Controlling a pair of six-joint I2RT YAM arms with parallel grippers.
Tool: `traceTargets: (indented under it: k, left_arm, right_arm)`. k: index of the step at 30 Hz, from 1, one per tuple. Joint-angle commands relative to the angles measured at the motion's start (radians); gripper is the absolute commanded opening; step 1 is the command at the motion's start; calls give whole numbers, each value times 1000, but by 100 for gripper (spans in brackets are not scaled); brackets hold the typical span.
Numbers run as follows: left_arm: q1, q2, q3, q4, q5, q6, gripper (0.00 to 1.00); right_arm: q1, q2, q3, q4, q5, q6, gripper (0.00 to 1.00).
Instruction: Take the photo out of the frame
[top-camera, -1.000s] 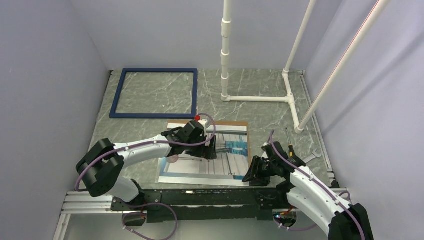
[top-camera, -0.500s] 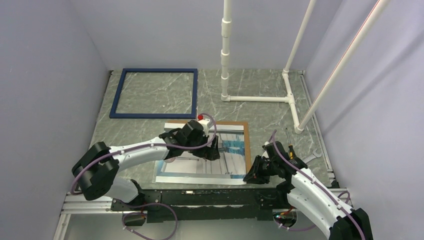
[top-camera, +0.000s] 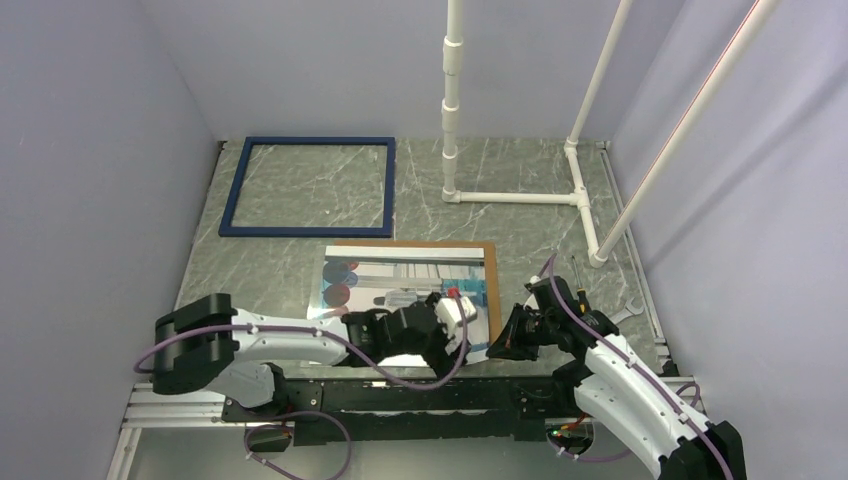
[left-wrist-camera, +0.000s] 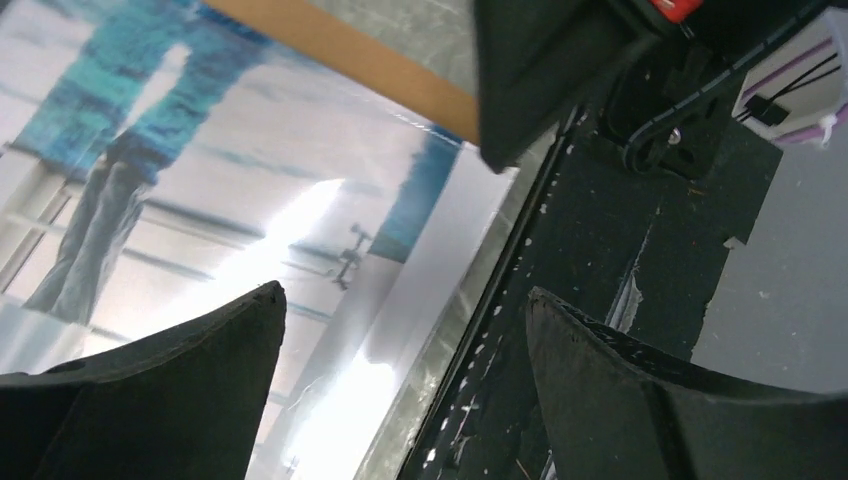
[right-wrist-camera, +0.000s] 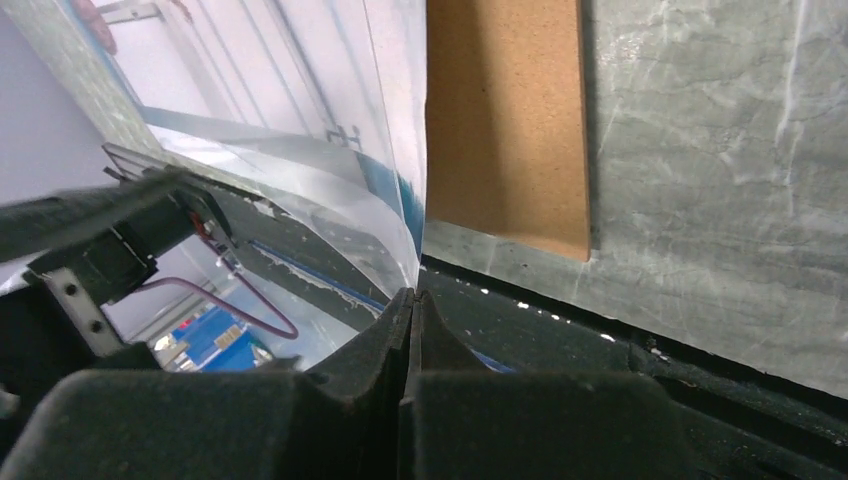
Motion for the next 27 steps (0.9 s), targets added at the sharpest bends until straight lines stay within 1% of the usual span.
traceTargets:
  k: [1, 4, 5, 7, 10, 14, 18, 22, 27]
  left_arm:
    - [-94, 61, 0, 151, -169, 131, 90]
    - [-117, 114, 44, 112, -204, 145, 77]
    - [-129, 124, 55, 106, -224, 160, 75]
    - [-151, 142, 73, 93, -284, 179, 76]
    - [-166, 177, 110, 61, -317, 199, 79]
    - [-178, 222, 153, 22, -364, 218, 78]
    - [-181, 230, 157, 9, -388, 219, 68]
    - [-183, 249, 178, -34, -431, 214, 54]
    - [-187, 256, 183, -37, -437, 219, 47]
  right_arm:
    - [-1, -15, 52, 3, -29, 42, 0]
    - [-1, -18, 73, -16, -21, 40, 0]
    - [0, -19, 78, -27, -15, 36, 0]
    - [-1, -22, 78, -34, -12, 33, 0]
    - [-1, -32, 61, -16, -25, 50, 0]
    - [-1, -36, 54, -4, -29, 61, 0]
    - [-1, -28, 58, -18, -25, 36, 0]
    - [-1, -28, 64, -27, -17, 25, 0]
    - [-1, -22, 66, -22, -16, 24, 0]
